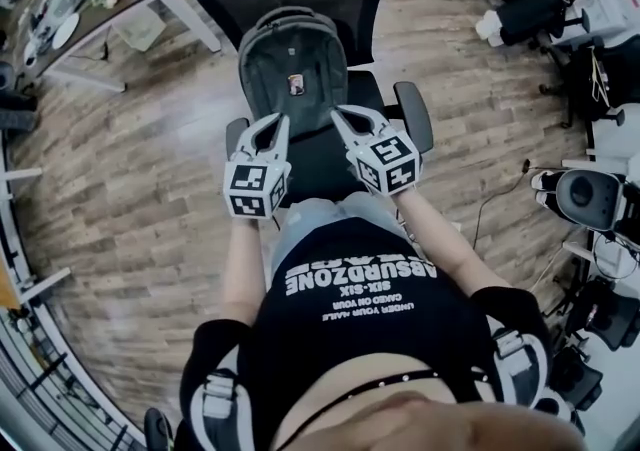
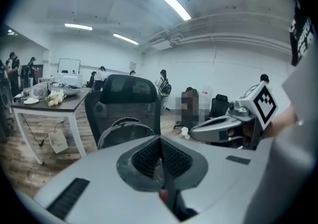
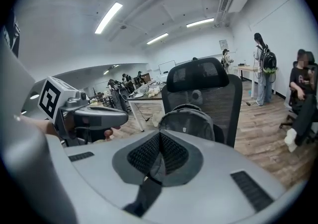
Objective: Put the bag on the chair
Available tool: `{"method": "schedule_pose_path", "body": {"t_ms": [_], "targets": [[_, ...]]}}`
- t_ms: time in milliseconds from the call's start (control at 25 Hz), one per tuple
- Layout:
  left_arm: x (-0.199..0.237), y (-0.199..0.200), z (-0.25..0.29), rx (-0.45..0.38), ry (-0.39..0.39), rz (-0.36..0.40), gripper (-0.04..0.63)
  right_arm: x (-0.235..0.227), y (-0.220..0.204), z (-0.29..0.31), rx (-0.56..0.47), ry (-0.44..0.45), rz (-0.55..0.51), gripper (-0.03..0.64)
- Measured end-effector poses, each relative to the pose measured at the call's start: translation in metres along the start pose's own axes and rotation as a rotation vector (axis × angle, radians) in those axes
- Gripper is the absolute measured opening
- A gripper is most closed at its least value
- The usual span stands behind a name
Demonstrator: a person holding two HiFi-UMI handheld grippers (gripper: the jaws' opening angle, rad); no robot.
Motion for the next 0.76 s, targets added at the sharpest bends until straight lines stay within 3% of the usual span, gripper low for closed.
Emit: {"method": "schedule_pose_path", "body": {"t_ms": [360, 600, 760], "targets": [[-0.024, 0.000, -0.021, -0.042, -0.006, 0.015, 0.017, 0.027, -0.009, -0.014, -0.004, 0.026, -0.036, 0.015], [-0.026, -0.004, -0.034, -0.092, -0.013, -0.045, 0.017, 0.037, -0.018, -0.022, -0.003, 0.044, -0.042, 0.015], [-0.029, -0.004, -0.037, -0.076, -0.008, -0.033, 0.017, 0.038, -0.020, -0.023, 0.001, 0.047, -0.034, 0.015]]}}
Point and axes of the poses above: the fingertips, and each gripper's own axes: z forward along the fingers, x to its left, y out of its top, the point moved 3 cm from there along -z, backward along the fingers, and after that the axes turned 2 degrees about -z, right-handed, at the moved point
